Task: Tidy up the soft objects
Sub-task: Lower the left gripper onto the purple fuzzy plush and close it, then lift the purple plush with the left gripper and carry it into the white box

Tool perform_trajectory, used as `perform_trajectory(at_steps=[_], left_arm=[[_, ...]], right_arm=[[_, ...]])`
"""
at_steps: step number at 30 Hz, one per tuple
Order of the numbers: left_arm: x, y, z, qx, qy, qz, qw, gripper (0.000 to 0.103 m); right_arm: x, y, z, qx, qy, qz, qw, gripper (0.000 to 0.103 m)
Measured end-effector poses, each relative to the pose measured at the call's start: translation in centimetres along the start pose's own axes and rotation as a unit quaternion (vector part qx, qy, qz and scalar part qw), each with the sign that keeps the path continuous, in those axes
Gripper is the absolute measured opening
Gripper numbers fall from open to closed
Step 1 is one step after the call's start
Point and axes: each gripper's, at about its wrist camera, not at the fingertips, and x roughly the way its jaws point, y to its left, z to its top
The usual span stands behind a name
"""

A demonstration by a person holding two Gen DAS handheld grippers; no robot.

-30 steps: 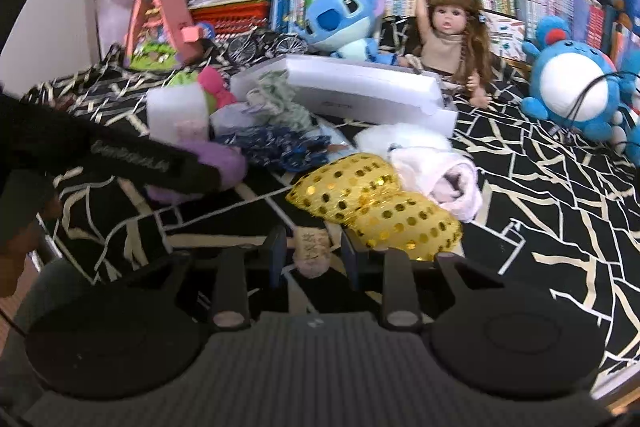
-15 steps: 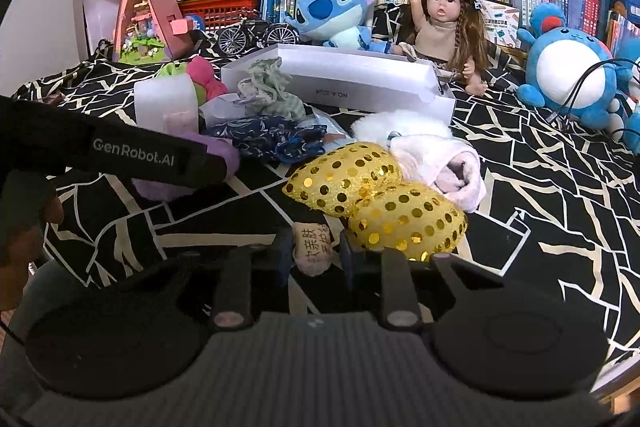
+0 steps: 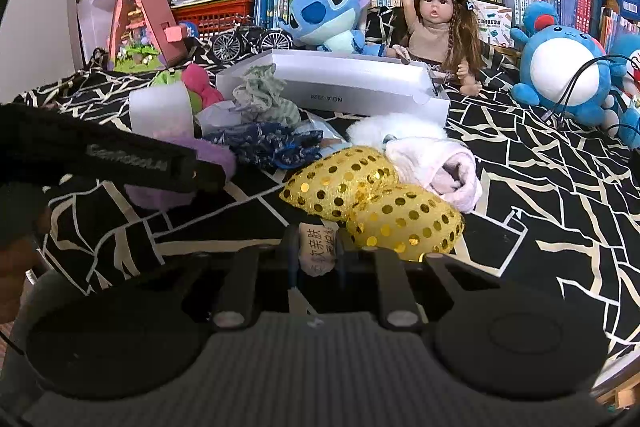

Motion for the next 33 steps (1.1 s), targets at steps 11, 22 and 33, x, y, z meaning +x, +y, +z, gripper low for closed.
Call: perform_trajectory(at_steps=[11, 22, 33], left_arm=[[-1.8, 0.1, 2.6, -0.003, -0.026, -0.039, 0.9989, 0.061], [-1.0, 3.3, 6.9, -0.052, -0.034, -0.073, 0.9954, 0.061], [1.3, 4.9, 11.2, -0.070, -0.033, -0.068, 0.9947, 0.062]], right_arm=[[-0.5, -0.8, 1.9, 0.027, -0.022, 0.026, 0.999, 0.023], [0.7, -3.7, 3.9, 0.088, -0.022, 0.024, 0.996, 0.023], [2.4, -6.5, 7.0, 0.113, -0.024, 0.014, 0.993, 0.023]])
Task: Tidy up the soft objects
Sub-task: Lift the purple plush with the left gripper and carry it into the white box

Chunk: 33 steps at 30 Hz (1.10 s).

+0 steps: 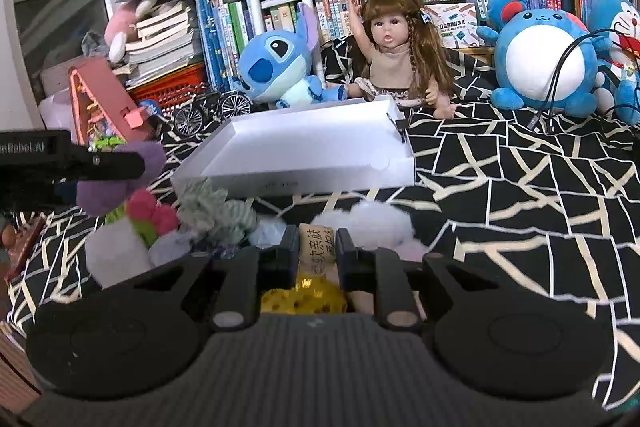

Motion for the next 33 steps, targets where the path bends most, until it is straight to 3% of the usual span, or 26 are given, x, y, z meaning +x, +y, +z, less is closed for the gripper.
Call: perform_trajectory(at_steps=[13, 24, 33], left_arm=[[4.4, -0.5, 4.2, -0.002, 0.027, 0.020, 0.9994, 0.062], [12.8, -0.2, 11.3, -0.015, 0.110, 0.006, 0.9938, 0.062], [19.7, -0.5, 10.1, -0.004, 0.154, 0.036, 0.9874, 0.062]], right_arm=[[3.8, -0.8, 5.4, -0.013, 0.016, 0.007, 1.000, 0.024], [10.3, -1.9, 12.6, -0.019, 0.070, 0.006, 0.997, 0.024], [18.0, -2.8, 12.8, 0.002, 0.142, -0.021, 0.990, 0.024]])
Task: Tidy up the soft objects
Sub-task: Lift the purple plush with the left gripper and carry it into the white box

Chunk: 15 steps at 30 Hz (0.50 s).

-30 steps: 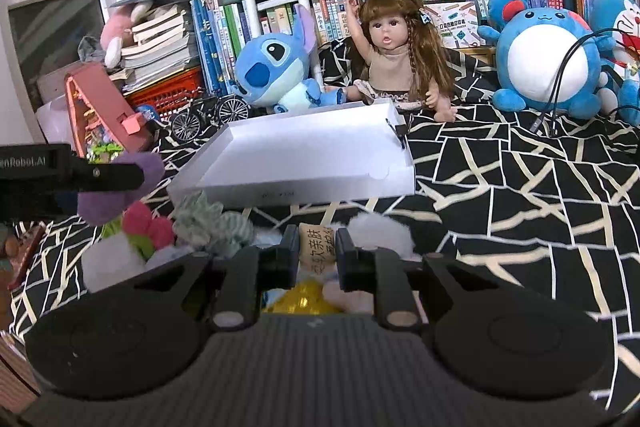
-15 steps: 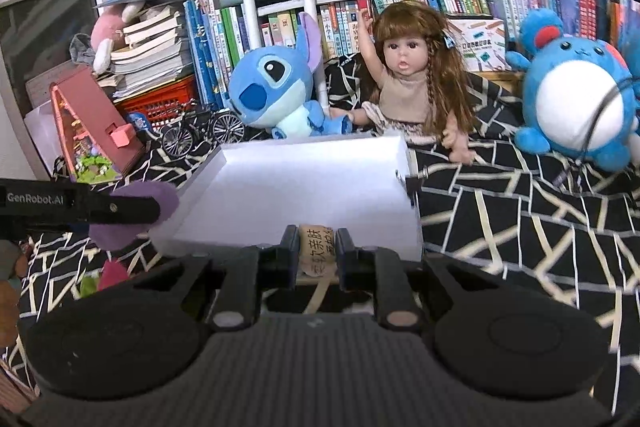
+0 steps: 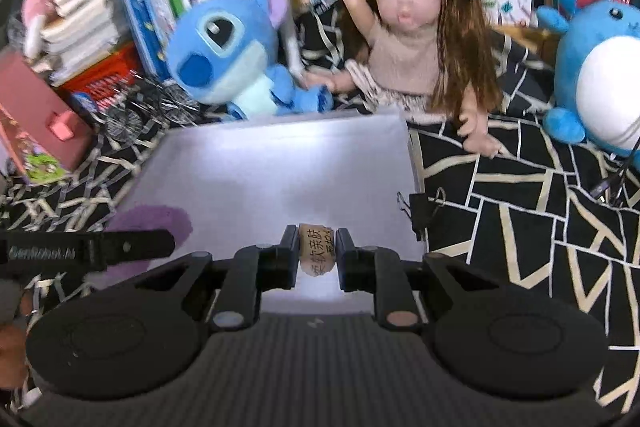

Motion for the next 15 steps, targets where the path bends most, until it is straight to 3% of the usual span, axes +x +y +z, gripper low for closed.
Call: perform_trajectory(at_steps=[15], left_arm=[[3.8, -1.7, -0.5, 0.037, 0.015, 0.026, 0.9989, 0.062]], right_arm=[[4.7, -0.6, -0.8, 0.036, 0.042, -0.003, 0.998, 0.024]])
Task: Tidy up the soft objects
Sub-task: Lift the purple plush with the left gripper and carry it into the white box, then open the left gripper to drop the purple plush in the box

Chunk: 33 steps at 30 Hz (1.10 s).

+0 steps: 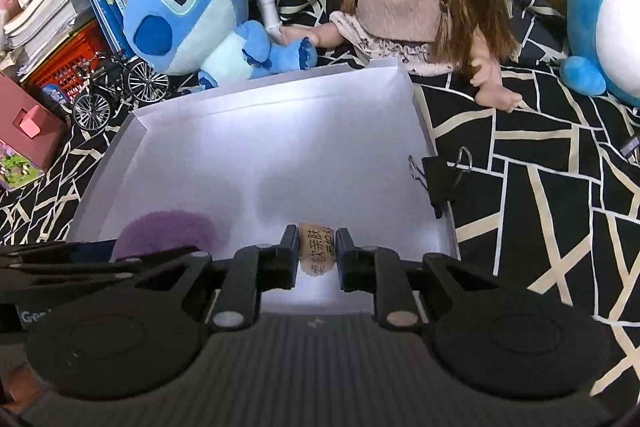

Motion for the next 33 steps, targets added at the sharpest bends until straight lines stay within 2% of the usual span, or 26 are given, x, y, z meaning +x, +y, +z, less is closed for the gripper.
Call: perform_trajectory(at_steps=[10, 16, 19, 22, 25, 30, 33], left_arm=[[0.7, 0.2, 0.1, -0.004, 0.001, 0.005, 1.0000, 0.063], [0.7, 0.2, 0.2, -0.005, 0.000, 0.003, 1.0000, 0.065], [0.5, 0.4, 0.3, -0.014, 0.004, -0.002, 0.9999, 0.071], [-0.1, 0.5, 0.3, -0.018, -0.001, -0.007, 0.9998, 0.077], [-0.8, 0.5, 0.2, -0.015, -0.008, -0.001, 0.9999, 0.081], [-2.2, 0.2, -0.1, 0.002, -0.025, 0.010, 0.9996, 0.088], [-3.3, -0.1, -0.5, 0.017, -0.035, 0.012, 0.9991, 0.089]], right_arm=[[0.5, 0.1, -0.3, -0.007, 0.003, 0.000, 1.000, 0.024], [0.5, 0.2, -0.4, -0.006, 0.002, 0.003, 1.000, 0.028], [0.3, 0.1, -0.4, -0.004, 0.001, 0.010, 1.000, 0.029], [0.0, 0.2, -0.5, -0.005, -0.005, 0.016, 1.000, 0.046], [-0.5, 0.3, -0.6, -0.009, -0.012, 0.019, 1.000, 0.048], [-1.6, 0.4, -0.8, -0.020, -0.028, 0.015, 0.999, 0.061], [-2.2, 0.3, -1.0, -0.025, -0.036, 0.016, 0.999, 0.063]])
